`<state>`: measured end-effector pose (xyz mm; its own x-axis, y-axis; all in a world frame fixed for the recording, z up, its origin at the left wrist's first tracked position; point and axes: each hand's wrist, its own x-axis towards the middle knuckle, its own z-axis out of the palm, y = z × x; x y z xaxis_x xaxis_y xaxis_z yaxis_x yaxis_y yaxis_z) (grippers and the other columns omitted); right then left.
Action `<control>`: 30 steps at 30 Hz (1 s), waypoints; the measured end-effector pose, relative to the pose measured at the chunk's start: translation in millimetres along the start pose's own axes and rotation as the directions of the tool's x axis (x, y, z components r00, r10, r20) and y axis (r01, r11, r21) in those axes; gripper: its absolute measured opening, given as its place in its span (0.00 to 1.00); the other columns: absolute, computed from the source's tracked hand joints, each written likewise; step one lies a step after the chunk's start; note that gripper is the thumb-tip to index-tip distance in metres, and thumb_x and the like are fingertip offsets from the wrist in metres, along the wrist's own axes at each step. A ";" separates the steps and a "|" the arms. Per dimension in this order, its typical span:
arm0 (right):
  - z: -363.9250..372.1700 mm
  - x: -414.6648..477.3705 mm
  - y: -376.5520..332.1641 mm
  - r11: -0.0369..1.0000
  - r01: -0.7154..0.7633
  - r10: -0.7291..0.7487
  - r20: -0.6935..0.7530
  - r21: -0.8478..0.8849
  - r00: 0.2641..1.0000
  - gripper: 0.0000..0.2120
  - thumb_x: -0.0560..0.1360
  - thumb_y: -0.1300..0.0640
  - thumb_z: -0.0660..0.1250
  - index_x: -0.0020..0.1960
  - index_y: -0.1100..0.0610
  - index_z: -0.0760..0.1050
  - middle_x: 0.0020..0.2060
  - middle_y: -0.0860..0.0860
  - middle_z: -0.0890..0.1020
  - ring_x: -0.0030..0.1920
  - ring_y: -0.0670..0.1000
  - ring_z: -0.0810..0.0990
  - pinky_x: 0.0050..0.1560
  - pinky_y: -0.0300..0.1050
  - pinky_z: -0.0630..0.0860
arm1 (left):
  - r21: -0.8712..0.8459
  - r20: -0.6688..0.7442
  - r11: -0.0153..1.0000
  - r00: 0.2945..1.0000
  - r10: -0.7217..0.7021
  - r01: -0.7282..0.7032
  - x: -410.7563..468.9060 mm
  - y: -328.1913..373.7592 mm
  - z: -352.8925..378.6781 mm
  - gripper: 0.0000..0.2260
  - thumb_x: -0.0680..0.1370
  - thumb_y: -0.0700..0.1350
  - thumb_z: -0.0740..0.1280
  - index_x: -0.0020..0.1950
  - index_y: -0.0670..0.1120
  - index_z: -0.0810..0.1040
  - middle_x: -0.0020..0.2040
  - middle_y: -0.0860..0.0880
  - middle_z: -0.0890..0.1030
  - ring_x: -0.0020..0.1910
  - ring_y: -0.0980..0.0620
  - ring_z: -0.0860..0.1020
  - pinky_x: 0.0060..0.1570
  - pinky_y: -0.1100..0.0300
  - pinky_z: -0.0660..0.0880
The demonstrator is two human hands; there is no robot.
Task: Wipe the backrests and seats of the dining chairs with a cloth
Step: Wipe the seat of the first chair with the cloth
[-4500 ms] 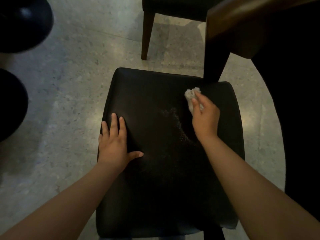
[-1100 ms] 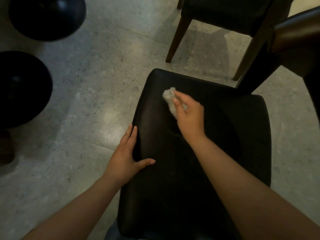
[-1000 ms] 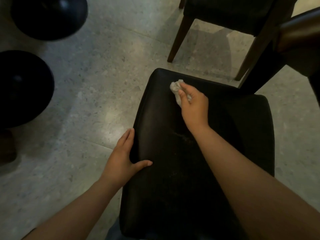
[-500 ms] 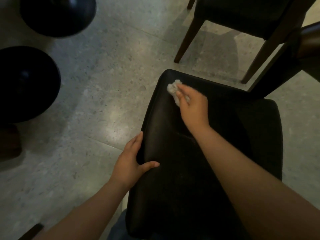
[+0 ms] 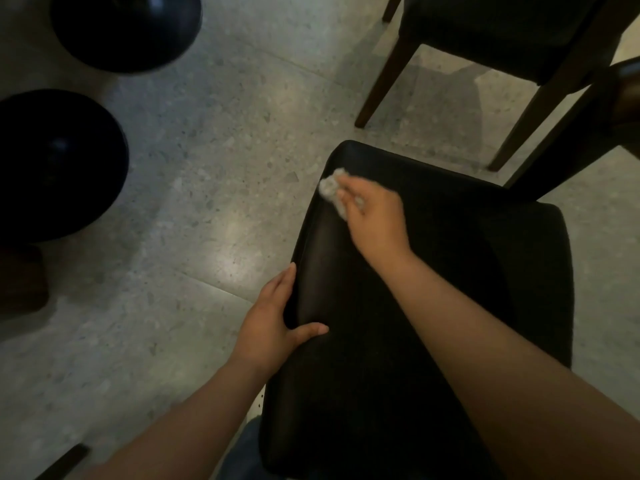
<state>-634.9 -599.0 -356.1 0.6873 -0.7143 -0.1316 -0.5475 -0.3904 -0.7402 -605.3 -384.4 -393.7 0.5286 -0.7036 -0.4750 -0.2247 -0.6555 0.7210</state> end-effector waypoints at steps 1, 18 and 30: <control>-2.8 9.7 0.8 0.999 -0.034 0.033 -0.051 -0.025 0.998 0.15 0.80 0.57 0.63 0.66 0.52 0.75 0.61 0.49 0.79 0.59 0.41 0.75 0.57 0.27 0.65 | 0.001 0.001 1.000 1.000 -0.002 0.002 0.0 -0.2 0.1 0.48 0.66 0.61 0.75 0.79 0.57 0.52 0.76 0.56 0.60 0.71 0.59 0.62 0.67 0.65 0.62; -62.3 -56.1 28.9 0.967 -0.239 0.254 -0.235 0.092 0.938 0.14 0.80 0.53 0.62 0.65 0.48 0.74 0.55 0.37 0.76 0.50 0.27 0.72 0.44 0.21 0.68 | 0.224 -0.040 0.974 0.999 0.026 -0.016 -16.7 24.0 0.2 0.44 0.71 0.63 0.71 0.79 0.51 0.53 0.77 0.53 0.58 0.74 0.53 0.59 0.70 0.61 0.57; -135.2 -148.9 98.2 0.865 -0.449 0.502 -0.399 0.225 0.767 0.15 0.80 0.54 0.63 0.66 0.54 0.76 0.60 0.48 0.80 0.59 0.41 0.75 0.53 0.25 0.66 | 0.480 0.225 0.807 0.937 0.266 -0.345 -18.0 99.9 39.8 0.34 0.75 0.60 0.67 0.78 0.51 0.59 0.77 0.51 0.59 0.76 0.52 0.56 0.75 0.53 0.56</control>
<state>-855.6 -609.5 -320.1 0.0621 -0.9757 -0.2099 -0.6746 0.1140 -0.7294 -669.9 -448.1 -333.3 0.2510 -0.8958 -0.3669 -0.7563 -0.4181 0.5033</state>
